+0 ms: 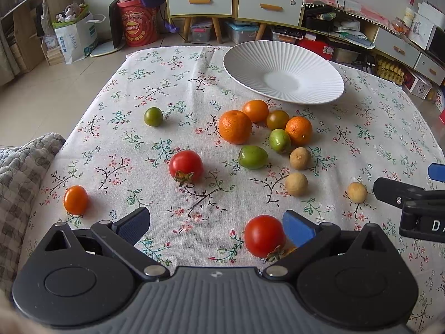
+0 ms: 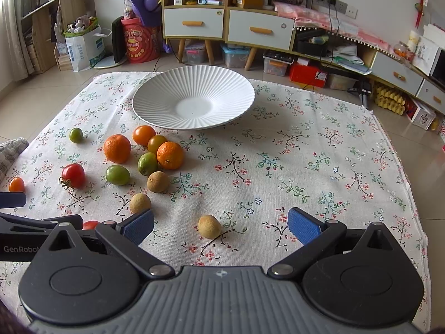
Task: Organize fruits
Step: 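Move both tools toward the fruits near the table edge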
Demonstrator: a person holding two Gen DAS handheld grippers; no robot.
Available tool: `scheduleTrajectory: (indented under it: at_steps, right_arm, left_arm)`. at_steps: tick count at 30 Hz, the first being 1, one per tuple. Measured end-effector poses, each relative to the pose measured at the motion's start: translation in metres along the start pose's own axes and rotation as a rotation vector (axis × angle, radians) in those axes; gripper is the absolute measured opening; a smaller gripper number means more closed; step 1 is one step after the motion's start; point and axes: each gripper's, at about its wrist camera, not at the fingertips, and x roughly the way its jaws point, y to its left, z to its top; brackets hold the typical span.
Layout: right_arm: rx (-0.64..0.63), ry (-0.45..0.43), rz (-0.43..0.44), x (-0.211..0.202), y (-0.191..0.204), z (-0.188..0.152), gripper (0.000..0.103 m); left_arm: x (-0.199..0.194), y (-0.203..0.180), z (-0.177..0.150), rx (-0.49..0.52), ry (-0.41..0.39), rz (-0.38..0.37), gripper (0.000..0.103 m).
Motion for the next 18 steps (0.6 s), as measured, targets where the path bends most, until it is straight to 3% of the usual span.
scheduleTrajectory:
  at_steps: [12,18]
  right_arm:
    - [0.028,0.012,0.044,0.001,-0.002,0.001,0.102]
    - [-0.009,-0.037,0.038,-0.010,0.001,0.002,0.102]
  left_arm:
    - [0.002,0.003,0.000,0.010,0.023,-0.023,0.095]
    - [-0.004,0.003,-0.002,0.007,0.020,-0.066,0.095]
